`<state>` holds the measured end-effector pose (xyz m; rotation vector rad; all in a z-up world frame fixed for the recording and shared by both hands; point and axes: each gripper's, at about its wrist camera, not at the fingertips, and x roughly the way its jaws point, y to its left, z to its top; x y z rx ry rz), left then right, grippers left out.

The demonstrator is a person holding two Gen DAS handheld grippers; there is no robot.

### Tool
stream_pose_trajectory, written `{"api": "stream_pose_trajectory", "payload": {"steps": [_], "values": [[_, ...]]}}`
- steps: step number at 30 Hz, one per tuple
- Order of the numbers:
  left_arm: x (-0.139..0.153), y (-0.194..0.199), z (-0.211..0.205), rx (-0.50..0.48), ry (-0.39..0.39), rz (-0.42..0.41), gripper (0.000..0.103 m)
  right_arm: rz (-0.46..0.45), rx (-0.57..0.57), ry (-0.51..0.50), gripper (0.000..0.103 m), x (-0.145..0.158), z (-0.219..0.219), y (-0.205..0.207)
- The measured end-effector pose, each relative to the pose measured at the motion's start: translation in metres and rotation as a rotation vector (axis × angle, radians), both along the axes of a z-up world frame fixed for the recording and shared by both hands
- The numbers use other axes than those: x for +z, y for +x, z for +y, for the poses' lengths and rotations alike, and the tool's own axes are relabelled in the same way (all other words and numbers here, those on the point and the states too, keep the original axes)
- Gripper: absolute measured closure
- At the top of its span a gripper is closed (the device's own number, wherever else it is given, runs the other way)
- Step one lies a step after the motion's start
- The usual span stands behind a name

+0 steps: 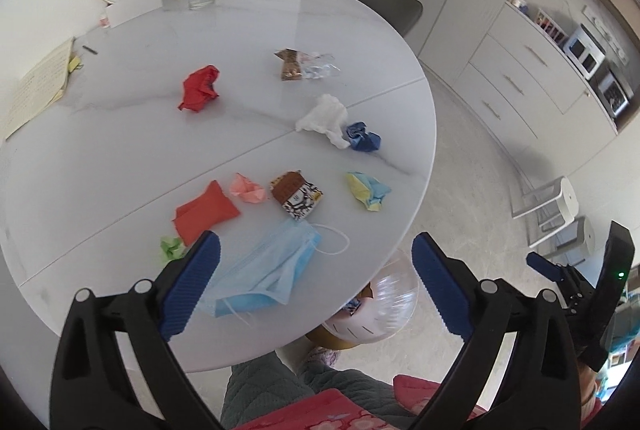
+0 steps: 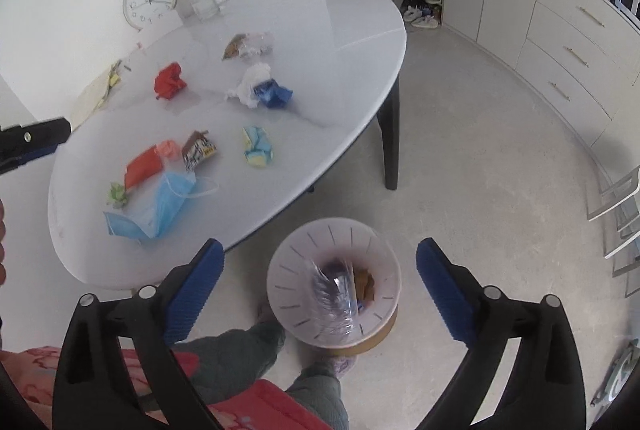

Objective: Collect trash
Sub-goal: 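Reach the left tool to the crumpled red paper and close on it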

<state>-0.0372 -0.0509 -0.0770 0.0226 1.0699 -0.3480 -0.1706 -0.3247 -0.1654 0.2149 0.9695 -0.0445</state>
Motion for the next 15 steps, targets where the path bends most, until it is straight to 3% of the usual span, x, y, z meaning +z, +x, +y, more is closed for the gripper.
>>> {"api": "stream_pose_trajectory", "payload": {"steps": [15], "values": [[0.007, 0.023, 0.041, 0.092, -0.008, -0.012, 0.008, -0.058, 0.012, -0.031, 0.002, 0.027, 0.016, 0.026]]}}
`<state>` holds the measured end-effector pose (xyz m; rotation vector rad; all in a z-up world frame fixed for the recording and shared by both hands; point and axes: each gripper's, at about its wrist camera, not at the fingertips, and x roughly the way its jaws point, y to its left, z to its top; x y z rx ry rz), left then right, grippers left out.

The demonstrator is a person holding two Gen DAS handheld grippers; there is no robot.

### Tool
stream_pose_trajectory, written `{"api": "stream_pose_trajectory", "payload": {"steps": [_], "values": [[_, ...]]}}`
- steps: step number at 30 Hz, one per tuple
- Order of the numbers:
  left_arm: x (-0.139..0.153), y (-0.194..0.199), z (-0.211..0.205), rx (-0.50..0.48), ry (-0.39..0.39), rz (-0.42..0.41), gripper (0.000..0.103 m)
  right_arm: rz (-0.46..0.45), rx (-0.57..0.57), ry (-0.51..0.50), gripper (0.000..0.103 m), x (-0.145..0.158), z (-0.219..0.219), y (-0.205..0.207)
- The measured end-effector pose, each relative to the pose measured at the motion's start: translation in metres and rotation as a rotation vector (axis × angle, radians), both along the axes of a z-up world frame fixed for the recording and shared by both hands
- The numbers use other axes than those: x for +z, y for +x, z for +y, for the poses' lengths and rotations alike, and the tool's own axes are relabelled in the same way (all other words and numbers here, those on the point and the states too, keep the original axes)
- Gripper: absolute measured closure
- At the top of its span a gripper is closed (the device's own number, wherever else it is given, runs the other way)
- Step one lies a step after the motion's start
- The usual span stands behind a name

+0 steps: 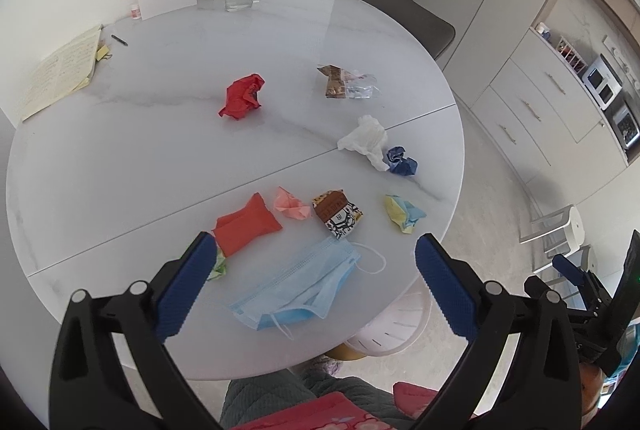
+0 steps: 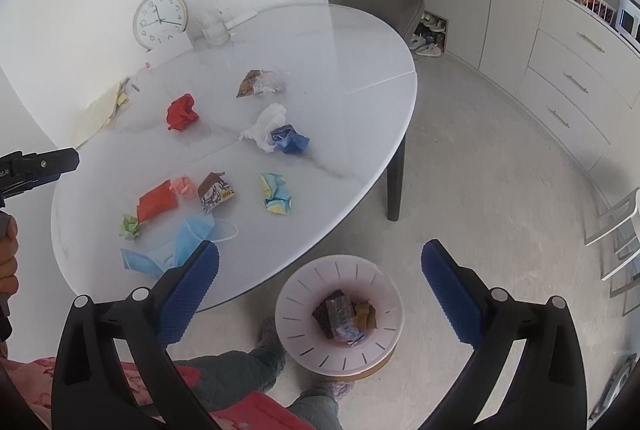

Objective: Collect trash
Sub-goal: 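Reach the left tool to the crumpled red paper and close on it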

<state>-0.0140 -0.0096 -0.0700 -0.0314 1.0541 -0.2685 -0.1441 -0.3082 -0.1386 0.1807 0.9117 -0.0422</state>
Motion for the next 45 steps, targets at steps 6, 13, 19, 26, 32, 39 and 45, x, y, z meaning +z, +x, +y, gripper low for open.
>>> {"api": "stream_pose_trajectory", "payload": {"steps": [6, 13, 19, 26, 32, 39, 45], "values": [[-0.002, 0.019, 0.018, 0.005, 0.004, -0.001, 0.008, -0.004, 0.002, 0.001, 0.002, 0.001, 0.013, 0.018], [-0.012, 0.038, 0.04, -0.041, 0.041, -0.007, 0.008, 0.006, 0.022, 0.006, 0.002, -0.003, 0.035, 0.045], [-0.03, 0.047, 0.058, -0.084, 0.057, 0.02, 0.008, 0.026, 0.059, 0.017, 0.002, -0.01, 0.057, 0.068], [-0.049, 0.062, 0.077, -0.082, 0.054, 0.075, 0.008, 0.058, 0.099, 0.018, 0.002, -0.022, 0.081, 0.096], [-0.059, 0.084, 0.077, -0.103, 0.059, 0.09, 0.008, 0.076, 0.101, 0.006, 0.002, -0.027, 0.093, 0.122], [-0.071, 0.143, 0.068, -0.145, 0.088, 0.044, 0.008, 0.088, 0.075, -0.015, 0.002, -0.031, 0.091, 0.156], [-0.099, 0.218, 0.047, -0.191, 0.163, 0.015, 0.008, 0.093, 0.045, -0.025, 0.002, -0.032, 0.087, 0.189]]}}
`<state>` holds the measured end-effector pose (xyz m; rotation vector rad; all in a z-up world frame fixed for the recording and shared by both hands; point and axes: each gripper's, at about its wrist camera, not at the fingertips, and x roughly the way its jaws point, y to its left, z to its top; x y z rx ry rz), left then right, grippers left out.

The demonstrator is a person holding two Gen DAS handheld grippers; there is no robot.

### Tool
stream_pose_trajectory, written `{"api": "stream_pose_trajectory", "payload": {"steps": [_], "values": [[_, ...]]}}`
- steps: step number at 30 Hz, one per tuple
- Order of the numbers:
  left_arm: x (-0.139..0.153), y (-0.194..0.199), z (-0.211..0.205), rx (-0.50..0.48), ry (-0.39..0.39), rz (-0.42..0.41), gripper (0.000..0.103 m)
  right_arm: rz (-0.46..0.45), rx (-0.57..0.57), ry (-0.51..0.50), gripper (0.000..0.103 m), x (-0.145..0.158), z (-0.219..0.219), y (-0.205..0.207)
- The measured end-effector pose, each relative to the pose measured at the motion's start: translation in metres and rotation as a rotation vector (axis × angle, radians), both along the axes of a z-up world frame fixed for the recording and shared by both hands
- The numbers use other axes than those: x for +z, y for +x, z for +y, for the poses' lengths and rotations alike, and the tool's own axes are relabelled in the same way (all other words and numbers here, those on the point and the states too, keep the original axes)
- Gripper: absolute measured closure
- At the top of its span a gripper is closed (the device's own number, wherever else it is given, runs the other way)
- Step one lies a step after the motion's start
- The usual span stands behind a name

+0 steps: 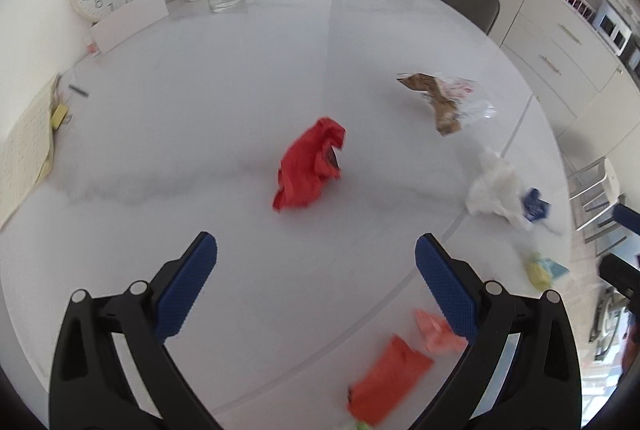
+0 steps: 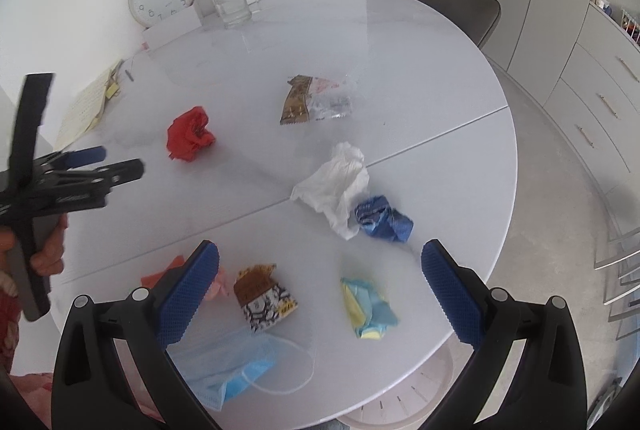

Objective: Collect trash
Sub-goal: 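Reach the left tool to the crumpled red paper and close on it, then grasp the clear snack bag with the right tool while the left tool lifts the red paper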

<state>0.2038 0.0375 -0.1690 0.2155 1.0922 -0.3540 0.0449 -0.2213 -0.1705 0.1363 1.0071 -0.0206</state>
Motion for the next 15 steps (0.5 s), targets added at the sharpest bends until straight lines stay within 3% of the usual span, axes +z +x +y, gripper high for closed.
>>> {"api": "stream_pose_trajectory", "payload": {"steps": [8, 12, 14, 15], "values": [[-0.045, 0.065, -0.019, 0.02, 0.012, 0.082, 0.009, 0.032, -0.032, 0.003, 0.002, -0.015, -0.005, 0.047], [-0.059, 0.082, -0.022, 0.043, 0.006, 0.109, 0.027, 0.031, -0.035, 0.019, 0.002, -0.018, -0.006, 0.076], [-0.064, 0.087, -0.024, 0.048, 0.003, 0.113, 0.039, 0.022, -0.039, 0.036, 0.002, -0.019, -0.008, 0.095], [-0.066, 0.09, -0.025, 0.046, 0.004, 0.118, 0.05, 0.019, -0.041, 0.047, 0.002, -0.019, -0.009, 0.106]]}}
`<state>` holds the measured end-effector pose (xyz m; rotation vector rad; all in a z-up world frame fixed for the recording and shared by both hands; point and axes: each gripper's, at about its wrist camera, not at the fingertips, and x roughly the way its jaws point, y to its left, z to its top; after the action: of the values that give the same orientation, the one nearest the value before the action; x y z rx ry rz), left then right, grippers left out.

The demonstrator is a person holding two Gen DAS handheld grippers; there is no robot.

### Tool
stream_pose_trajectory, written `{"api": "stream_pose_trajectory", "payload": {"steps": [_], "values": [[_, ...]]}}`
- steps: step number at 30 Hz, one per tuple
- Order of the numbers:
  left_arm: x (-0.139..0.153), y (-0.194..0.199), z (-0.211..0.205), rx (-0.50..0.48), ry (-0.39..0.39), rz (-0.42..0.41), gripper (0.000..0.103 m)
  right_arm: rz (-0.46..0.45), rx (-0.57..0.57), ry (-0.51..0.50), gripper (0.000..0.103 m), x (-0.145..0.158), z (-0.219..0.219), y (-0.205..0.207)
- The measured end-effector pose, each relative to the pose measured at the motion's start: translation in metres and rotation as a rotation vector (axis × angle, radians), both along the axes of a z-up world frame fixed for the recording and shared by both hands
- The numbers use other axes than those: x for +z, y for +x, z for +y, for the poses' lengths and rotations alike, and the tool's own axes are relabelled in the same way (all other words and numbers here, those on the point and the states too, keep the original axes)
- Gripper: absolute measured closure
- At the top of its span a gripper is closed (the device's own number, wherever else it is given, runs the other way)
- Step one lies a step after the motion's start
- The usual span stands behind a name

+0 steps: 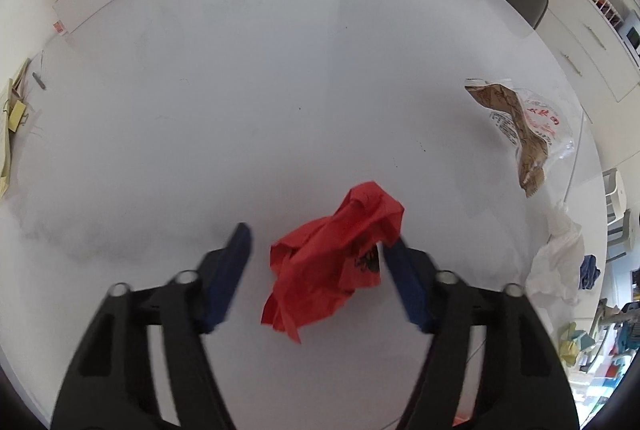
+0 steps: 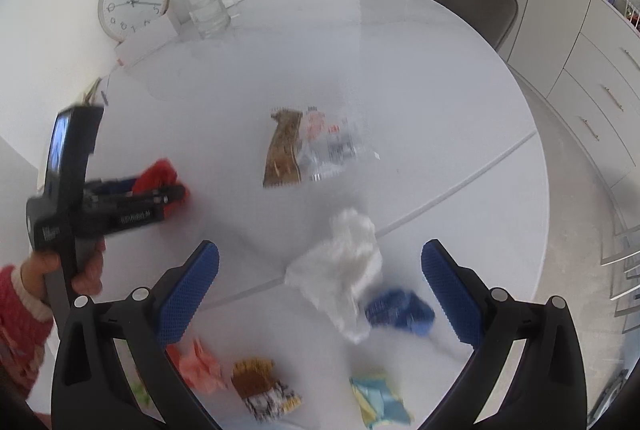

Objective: Collect trash
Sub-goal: 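Grasp the clear snack bag with the right tool while the left tool lifts the red paper, then carry both items toward the trash bin and open the left tool over it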

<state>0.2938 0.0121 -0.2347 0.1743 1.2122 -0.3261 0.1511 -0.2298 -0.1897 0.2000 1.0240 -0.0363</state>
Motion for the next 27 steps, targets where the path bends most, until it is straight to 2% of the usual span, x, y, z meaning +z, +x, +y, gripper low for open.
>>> {"api": "stream_pose_trajectory", "payload": {"steps": [1, 6, 10, 13, 16, 19, 22, 27], "values": [[-0.003, 0.003, -0.001, -0.002, 0.001, 0.011, 0.059, -0.002, 0.0, 0.009, 0.002, -0.001, 0.0, 0.012], [-0.004, 0.007, 0.0, 0.014, -0.029, 0.012, 0.062, 0.016, 0.011, -0.025, 0.002, -0.013, 0.005, 0.066], [-0.001, 0.007, 0.004, 0.03, -0.062, 0.024, 0.063, 0.107, 0.002, -0.022, 0.002, -0.044, 0.003, 0.11], [0.004, 0.005, 0.01, 0.043, -0.091, 0.03, 0.063, 0.166, 0.001, -0.03, 0.002, -0.062, 0.004, 0.127], [0.009, 0.002, 0.013, 0.048, -0.104, 0.022, 0.063, 0.197, 0.0, -0.043, 0.002, -0.071, 0.003, 0.134], [0.013, -0.002, 0.014, 0.048, -0.109, 0.009, 0.063, 0.208, 0.01, -0.004, 0.018, -0.074, 0.0, 0.135], [0.018, -0.004, 0.015, 0.05, -0.126, 0.004, 0.063, 0.204, 0.023, 0.006, 0.029, -0.07, -0.001, 0.131], [0.031, -0.014, 0.015, 0.039, -0.14, -0.014, 0.063, 0.136, 0.035, -0.021, 0.033, -0.043, -0.002, 0.108]]}}
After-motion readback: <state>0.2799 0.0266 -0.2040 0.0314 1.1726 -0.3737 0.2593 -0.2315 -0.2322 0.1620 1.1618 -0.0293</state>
